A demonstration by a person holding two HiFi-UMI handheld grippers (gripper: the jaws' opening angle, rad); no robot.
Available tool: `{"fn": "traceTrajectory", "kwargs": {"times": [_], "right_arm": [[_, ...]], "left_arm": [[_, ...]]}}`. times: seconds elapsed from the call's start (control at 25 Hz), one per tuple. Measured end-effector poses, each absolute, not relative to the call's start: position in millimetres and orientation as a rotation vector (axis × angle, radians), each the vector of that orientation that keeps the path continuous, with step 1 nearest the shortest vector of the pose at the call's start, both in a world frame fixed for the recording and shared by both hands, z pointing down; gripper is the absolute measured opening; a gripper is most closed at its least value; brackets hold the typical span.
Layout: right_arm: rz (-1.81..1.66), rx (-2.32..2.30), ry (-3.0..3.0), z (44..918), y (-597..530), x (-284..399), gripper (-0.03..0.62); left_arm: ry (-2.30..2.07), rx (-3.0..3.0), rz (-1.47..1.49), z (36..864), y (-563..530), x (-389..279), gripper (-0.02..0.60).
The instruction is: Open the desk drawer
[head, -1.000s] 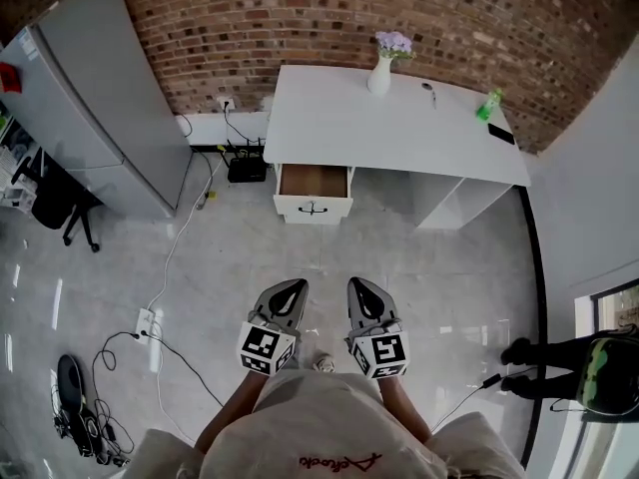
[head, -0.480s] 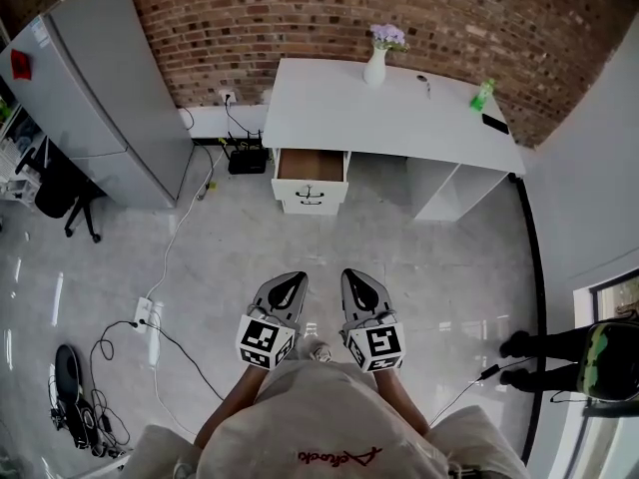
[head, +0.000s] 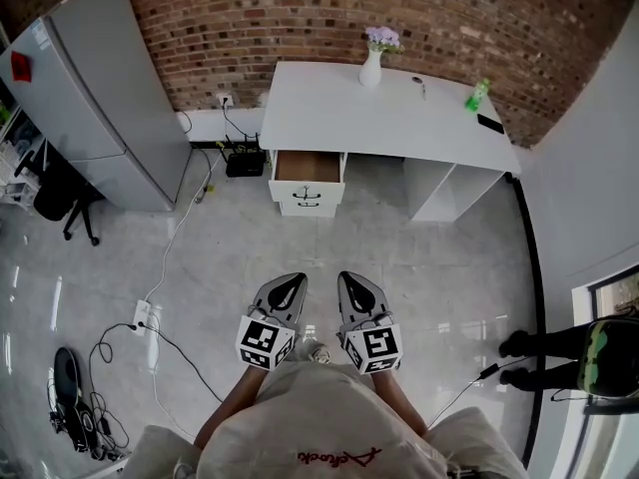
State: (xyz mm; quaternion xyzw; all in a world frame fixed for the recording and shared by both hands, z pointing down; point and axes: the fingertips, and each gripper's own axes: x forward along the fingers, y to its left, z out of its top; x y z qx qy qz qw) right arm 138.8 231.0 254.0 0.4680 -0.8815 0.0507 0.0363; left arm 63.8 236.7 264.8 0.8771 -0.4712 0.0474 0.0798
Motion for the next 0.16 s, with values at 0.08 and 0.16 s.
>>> {"fn": "traceTrajectory", "kwargs": {"times": [0.08, 0.16], "right_arm": [[0.159, 1.435, -2.706, 254.9, 231.7, 138.4, 0.017], [0.16, 1.434, -2.706, 255.3, 232.0, 138.3, 0.017]], "left_arm": [[-1.41, 2.624, 0.145, 265.0, 236.6, 63.7, 0.012], [-1.41, 2.626, 0.146, 264.8, 236.3, 63.7, 0.012]]}}
